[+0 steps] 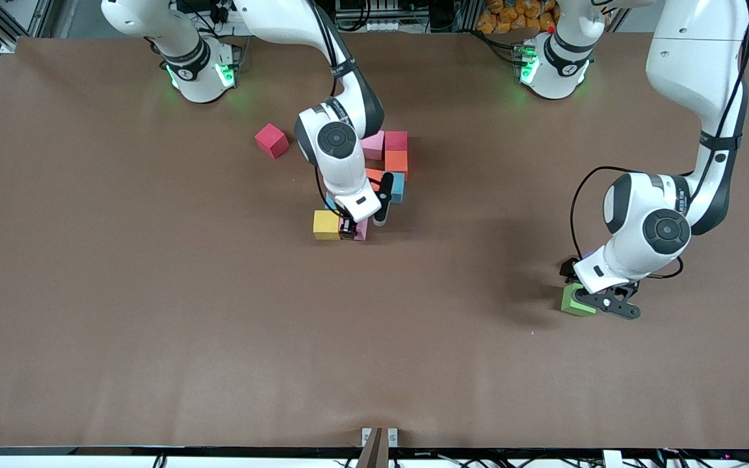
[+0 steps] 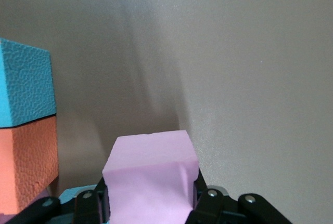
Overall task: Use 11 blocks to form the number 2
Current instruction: 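Lower the pink cube beside yellow while the left gripper grasps green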
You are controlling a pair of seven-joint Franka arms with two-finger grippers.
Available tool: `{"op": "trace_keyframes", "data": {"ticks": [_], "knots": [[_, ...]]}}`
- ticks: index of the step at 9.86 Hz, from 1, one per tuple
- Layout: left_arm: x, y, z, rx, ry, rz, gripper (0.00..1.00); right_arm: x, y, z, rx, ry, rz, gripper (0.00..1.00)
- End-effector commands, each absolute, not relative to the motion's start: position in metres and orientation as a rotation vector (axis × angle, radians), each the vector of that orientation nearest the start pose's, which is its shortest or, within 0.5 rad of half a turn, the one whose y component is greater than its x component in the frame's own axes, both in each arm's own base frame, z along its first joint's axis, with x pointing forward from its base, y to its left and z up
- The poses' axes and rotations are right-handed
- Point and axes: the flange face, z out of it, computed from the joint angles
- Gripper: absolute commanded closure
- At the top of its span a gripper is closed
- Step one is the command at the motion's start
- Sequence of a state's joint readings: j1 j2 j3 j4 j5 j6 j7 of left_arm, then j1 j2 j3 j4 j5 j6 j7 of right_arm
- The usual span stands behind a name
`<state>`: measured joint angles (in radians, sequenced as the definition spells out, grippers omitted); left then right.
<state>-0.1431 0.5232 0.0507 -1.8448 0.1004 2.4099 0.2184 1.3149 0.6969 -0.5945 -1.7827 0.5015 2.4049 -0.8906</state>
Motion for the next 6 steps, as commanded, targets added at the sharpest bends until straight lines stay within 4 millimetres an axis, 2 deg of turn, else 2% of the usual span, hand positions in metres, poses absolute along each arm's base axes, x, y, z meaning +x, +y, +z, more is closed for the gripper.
{"op": "trace_keyframes", "data": {"ticks": [1,6], "knots": [[0.652,-0.057,0.24,-2.97,0.608,-0.074,0.0,0.464,0.463,0.226,-2.468,-1.988,-0.159,0.74],[0.656,-0.055,0.225,-2.97,0.604,-0.064,0.0,0.468,0.461,0.215,-2.486,-1.994,-0.178,0.74]]}}
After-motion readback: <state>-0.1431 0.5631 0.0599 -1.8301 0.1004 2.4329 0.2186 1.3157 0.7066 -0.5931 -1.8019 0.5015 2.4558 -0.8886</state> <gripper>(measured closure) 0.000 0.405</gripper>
